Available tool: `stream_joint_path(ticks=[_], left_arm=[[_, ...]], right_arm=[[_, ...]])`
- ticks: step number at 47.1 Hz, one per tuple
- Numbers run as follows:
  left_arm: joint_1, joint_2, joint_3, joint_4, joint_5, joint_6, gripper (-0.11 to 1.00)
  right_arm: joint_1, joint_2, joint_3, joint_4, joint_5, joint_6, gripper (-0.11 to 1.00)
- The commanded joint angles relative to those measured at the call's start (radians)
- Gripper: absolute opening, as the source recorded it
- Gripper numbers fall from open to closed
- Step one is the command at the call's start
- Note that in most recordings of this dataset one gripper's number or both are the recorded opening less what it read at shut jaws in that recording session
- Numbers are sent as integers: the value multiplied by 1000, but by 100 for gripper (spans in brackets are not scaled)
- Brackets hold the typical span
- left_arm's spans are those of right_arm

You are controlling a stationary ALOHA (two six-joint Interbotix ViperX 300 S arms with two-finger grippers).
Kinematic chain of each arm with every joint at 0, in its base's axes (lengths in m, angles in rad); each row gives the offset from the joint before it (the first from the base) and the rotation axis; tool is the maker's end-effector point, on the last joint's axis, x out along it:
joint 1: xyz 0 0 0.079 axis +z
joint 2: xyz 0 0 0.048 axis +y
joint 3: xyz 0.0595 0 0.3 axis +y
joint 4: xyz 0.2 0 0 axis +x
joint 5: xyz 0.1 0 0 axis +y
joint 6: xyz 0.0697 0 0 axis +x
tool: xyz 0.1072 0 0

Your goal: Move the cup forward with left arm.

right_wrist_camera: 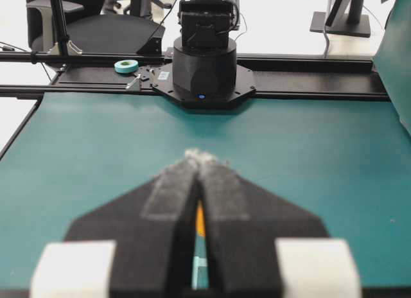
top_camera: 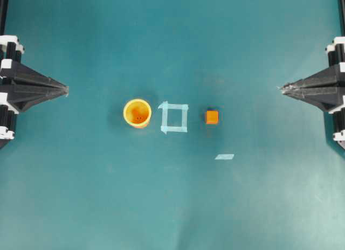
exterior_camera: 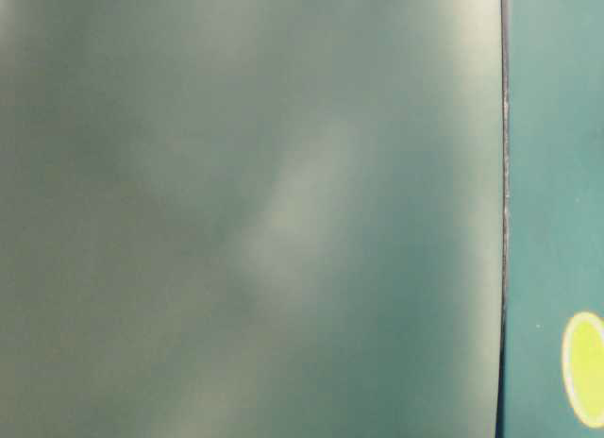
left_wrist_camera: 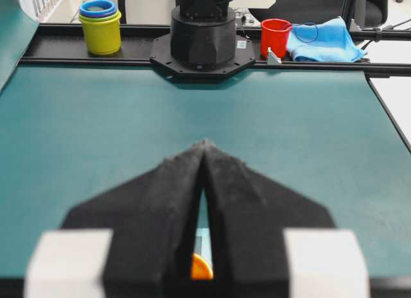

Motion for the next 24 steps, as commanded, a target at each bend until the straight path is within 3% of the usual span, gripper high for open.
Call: stream_joint_path(ticks=[1, 13, 24], left_arm=[[3, -17, -14, 8, 5, 26, -1], [11, -51, -18, 8, 140, 97, -1], [11, -46, -17, 8, 167, 103, 0]], right_arm=[[-2, 5, -25, -3, -6, -6, -1], [-2, 3, -66, -20, 44, -6, 0], [-2, 0, -75, -18, 72, 2, 0]])
